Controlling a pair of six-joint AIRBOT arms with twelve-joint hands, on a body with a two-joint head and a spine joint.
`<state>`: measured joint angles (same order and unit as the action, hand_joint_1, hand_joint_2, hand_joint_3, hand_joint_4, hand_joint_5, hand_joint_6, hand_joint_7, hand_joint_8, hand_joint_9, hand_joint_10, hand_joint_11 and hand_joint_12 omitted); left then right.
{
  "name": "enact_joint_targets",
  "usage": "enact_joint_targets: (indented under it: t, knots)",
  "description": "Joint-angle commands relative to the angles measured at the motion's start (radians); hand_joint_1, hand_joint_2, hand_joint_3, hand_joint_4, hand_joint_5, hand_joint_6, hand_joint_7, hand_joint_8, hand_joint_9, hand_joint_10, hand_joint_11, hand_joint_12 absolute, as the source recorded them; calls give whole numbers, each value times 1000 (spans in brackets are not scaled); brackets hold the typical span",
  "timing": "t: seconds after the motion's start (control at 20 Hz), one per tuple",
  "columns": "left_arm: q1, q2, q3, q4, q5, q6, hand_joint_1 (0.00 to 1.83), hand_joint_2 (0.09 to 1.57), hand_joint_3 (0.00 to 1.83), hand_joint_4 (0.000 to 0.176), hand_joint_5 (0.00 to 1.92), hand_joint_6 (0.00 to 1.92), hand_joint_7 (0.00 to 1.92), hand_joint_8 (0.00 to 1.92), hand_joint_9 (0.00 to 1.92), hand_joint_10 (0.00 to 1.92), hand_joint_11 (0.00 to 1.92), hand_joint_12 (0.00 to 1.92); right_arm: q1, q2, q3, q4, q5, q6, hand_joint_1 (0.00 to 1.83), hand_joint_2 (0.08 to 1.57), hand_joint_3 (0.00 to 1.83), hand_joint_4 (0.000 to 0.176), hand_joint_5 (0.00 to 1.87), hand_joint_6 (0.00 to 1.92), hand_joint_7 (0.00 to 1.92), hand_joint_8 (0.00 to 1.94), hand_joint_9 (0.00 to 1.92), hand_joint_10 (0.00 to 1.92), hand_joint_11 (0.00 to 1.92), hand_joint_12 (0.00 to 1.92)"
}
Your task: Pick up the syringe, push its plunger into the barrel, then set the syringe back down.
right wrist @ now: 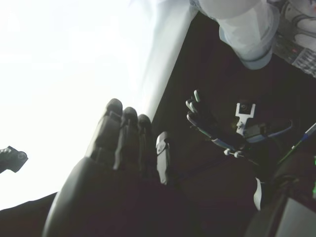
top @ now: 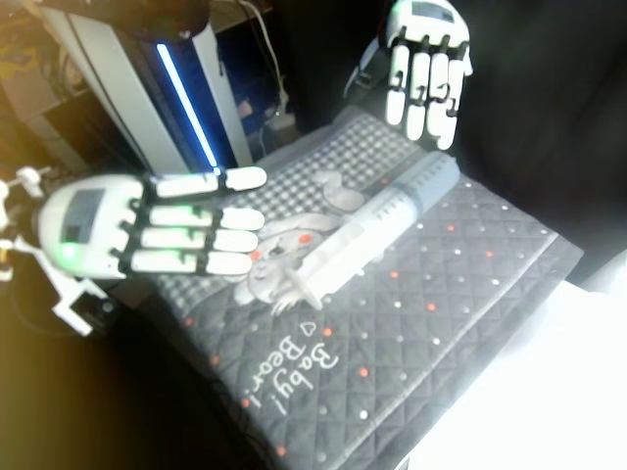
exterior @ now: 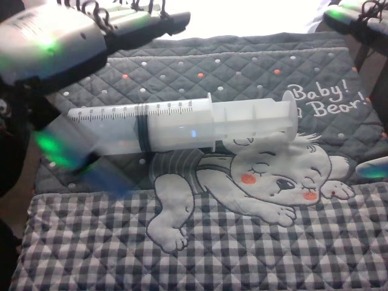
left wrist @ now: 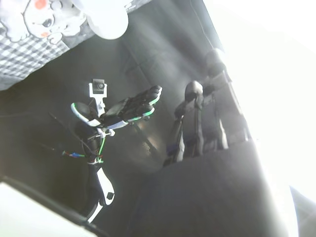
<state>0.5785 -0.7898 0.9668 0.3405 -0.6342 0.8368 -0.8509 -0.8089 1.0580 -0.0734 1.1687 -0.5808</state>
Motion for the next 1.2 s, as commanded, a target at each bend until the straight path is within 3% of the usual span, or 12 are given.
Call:
enact_joint_targets:
  t: [0.0, 0.1, 0.25, 0.4, 0.45, 0.5, 0.65, 0.8, 0.95, 1.05, 1.1, 1.15]
  knots:
    - [-12, -5, 7, -29, -104, 1, 509, 808, 6, 0, 0, 0, 0, 0, 13, 5, 0, 22, 7, 1, -2, 29, 122, 1, 632, 718, 0, 0, 82, 1, 143, 5, 132, 8, 21, 386]
    - [-18, -18, 15, -28, -85, 1, 540, 825, 9, 0, 0, 0, 0, 0, 1, 0, 0, 1, 7, 0, -3, 29, 122, 1, 624, 716, 0, 8, 96, 5, 146, 4, 149, 11, 42, 388]
    - [-35, -27, 25, -19, -44, 1, 498, 838, 11, 0, 0, 0, 0, 0, 1, 0, 0, 0, 7, -3, -2, 29, 122, 1, 645, 710, 0, 0, 108, 8, 172, 12, 160, 12, 49, 384]
    - [-85, -50, 44, 56, 61, -18, 499, 819, 0, 0, 0, 0, 0, 0, 0, 0, 27, 12, 7, -4, -2, 29, 122, 1, 646, 716, 1, 0, 128, 2, 209, 3, 187, 3, 74, 361]
    - [-113, -63, 58, 120, 103, -59, 491, 814, 0, 0, 0, 0, 0, 0, 0, 0, 5, 2, 7, -4, -3, 30, 122, 1, 642, 721, 4, 0, 124, 0, 197, 0, 178, 0, 78, 360]
    - [-146, -84, 88, 217, 141, -172, 525, 803, 0, 0, 0, 0, 0, 0, 0, 0, 0, 0, 7, -5, -3, 30, 122, 1, 634, 726, 5, 0, 124, 0, 197, 1, 177, 0, 80, 360]
    - [-163, -110, 156, 356, 154, -409, 586, 729, 0, 0, 0, 0, 0, 0, 0, 0, 1, 0, 7, -7, -3, 30, 122, 1, 631, 726, 3, 11, 108, 0, 167, 0, 141, 0, 61, 349]
    - [-165, -114, 173, 419, 191, -470, 564, 664, 0, 0, 0, 0, 0, 0, 0, 0, 0, 0, 7, -7, -3, 31, 122, 1, 656, 731, 3, 0, 120, 4, 202, 11, 148, 3, 49, 340]
    - [-183, -129, 210, 612, 201, -692, 619, 636, 0, 0, 0, 0, 0, 0, 0, 0, 0, 0, 6, -8, -3, 31, 122, 1, 655, 740, 6, 3, 115, 1, 190, 4, 152, 4, 61, 347]
    - [-183, -139, 231, 682, 209, -780, 556, 647, 0, 0, 0, 0, 0, 0, 0, 0, 0, 0, 6, -10, -3, 31, 122, 1, 660, 737, 3, 18, 122, 4, 196, 5, 163, 7, 64, 348]
    - [-182, -142, 236, 710, 219, -800, 555, 650, 0, 0, 0, 0, 0, 0, 0, 0, 0, 0, 6, -13, -3, 31, 122, 1, 653, 726, 0, 3, 122, 3, 214, 10, 170, 8, 67, 347]
    - [-182, -143, 237, 720, 221, -810, 555, 650, 0, 0, 0, 0, 0, 0, 0, 0, 0, 0, 6, -13, -3, 31, 122, 1, 653, 726, 0, 3, 122, 3, 214, 10, 170, 8, 67, 347]
